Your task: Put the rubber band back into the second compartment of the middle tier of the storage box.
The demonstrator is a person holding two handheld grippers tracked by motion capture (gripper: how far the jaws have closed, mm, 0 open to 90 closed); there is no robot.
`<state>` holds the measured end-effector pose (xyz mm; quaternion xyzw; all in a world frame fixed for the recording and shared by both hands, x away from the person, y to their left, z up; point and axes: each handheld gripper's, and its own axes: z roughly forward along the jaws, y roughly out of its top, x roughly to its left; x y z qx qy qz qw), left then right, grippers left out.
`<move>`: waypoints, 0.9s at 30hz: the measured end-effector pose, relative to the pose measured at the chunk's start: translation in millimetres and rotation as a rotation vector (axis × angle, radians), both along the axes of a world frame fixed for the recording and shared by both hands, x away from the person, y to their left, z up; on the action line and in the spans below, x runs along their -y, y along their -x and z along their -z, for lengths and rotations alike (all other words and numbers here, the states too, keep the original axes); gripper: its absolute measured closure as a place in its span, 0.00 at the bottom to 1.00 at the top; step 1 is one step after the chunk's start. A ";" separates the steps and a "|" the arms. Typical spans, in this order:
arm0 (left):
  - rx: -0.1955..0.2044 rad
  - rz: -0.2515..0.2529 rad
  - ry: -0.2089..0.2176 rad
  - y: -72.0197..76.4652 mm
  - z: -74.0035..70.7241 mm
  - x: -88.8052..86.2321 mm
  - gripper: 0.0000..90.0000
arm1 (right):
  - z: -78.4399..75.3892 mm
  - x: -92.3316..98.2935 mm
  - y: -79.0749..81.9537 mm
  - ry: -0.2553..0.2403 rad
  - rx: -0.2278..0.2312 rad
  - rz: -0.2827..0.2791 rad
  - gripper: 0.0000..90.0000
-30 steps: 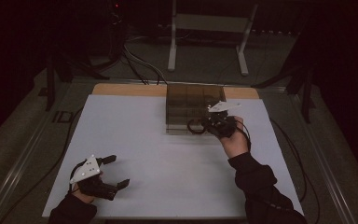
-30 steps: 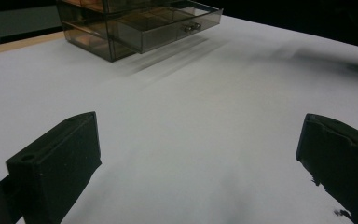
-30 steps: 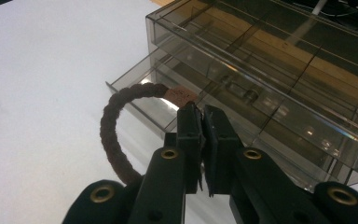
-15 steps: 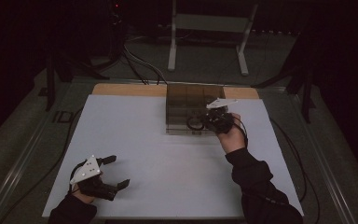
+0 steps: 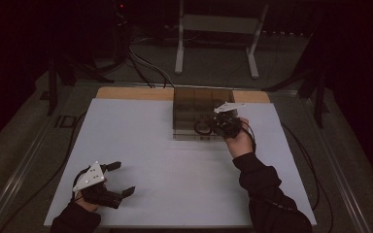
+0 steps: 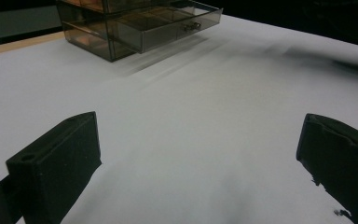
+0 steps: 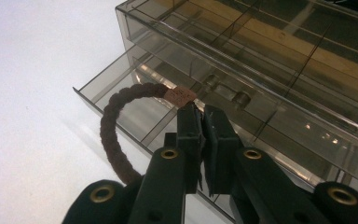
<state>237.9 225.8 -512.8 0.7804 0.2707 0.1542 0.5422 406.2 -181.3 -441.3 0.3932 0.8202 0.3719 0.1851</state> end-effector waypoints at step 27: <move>-0.003 -0.002 0.006 -0.1 0.1 -0.8 0.00 | 31.4 0.9 -23.5 0.045 -0.066 0.053 0.95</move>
